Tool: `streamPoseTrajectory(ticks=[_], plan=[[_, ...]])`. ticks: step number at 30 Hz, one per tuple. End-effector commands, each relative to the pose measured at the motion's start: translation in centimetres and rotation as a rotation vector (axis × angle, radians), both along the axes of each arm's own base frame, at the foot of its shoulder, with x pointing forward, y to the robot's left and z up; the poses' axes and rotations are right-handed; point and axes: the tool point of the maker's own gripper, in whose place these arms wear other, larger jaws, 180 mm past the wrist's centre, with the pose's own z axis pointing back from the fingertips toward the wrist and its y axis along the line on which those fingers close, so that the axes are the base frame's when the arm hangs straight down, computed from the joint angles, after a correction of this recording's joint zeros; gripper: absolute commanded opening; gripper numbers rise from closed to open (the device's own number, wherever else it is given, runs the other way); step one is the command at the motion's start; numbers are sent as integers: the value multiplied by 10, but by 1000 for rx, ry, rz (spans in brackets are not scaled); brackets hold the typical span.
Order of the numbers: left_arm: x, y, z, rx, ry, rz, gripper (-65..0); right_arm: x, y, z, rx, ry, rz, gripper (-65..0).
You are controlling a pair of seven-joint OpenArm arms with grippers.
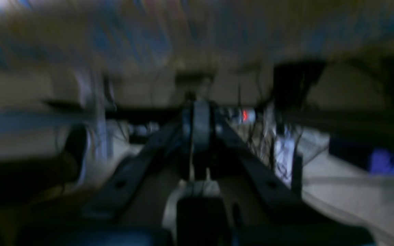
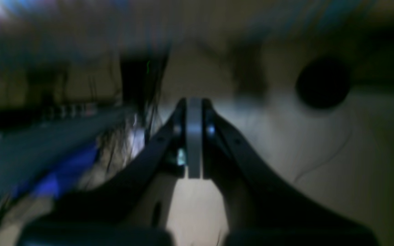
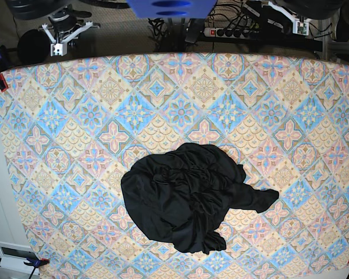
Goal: Layout the t-shirt on the table in an organized manner, then fold the t-shirt properly
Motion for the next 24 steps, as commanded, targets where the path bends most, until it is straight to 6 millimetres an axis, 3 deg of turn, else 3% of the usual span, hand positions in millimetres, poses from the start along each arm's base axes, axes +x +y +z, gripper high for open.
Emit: streamPoseTrajectory(ticks=[1,7,10,18,24], plan=[[7,-1,14,6,-43,-15,-648,7,3,12,5,-35,19,-650],[54,-5,43,10,-182,-37,-648,18,14,25,18,-38,46,-650],[82,-7,45,5,-192,-35,-648,48,21,34,29,-109,55,-650],[176,-12,64,-7,-240,-14,-648,115,68,49,110,-227,149,-649],[247,-34,89,-81,-295,21,-633,153,87,65,135,-303,193,-649]])
